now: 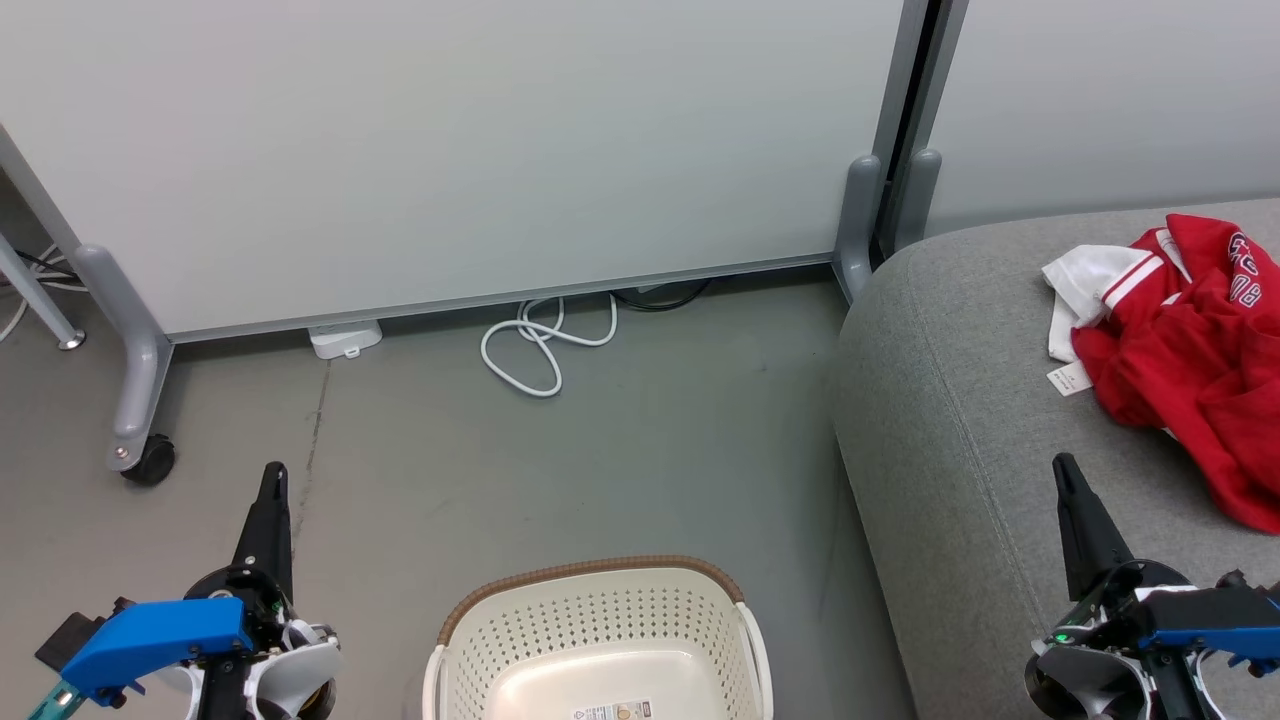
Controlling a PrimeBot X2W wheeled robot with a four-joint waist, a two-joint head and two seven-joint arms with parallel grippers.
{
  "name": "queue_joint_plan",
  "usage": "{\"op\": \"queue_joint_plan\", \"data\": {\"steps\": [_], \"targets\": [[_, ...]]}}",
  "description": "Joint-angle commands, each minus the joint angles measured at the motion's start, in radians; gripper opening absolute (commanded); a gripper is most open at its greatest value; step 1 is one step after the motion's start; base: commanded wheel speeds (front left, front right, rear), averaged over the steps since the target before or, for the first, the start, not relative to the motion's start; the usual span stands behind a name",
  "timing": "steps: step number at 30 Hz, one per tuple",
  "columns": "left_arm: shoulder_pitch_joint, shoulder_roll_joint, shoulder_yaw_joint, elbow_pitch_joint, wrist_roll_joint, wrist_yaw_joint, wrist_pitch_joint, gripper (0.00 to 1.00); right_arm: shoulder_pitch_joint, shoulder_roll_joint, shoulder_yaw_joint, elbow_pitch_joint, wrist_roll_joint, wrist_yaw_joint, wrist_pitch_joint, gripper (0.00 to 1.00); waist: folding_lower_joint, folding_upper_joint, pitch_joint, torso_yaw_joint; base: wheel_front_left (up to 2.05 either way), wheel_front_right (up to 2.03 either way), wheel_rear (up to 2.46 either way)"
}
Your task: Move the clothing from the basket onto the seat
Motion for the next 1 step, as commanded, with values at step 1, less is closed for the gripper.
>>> {"op": "queue_joint_plan", "data": {"steps": [1], "targets": [[-0.011, -0.001, 0.002, 0.0, -0.002, -0.003, 0.004, 0.0, -0.013, -0.006, -0.002, 0.002, 0.002, 0.001, 0.003, 0.0, 0.0, 0.0, 0.0, 0.0, 0.0, 0.0, 0.0]]}}
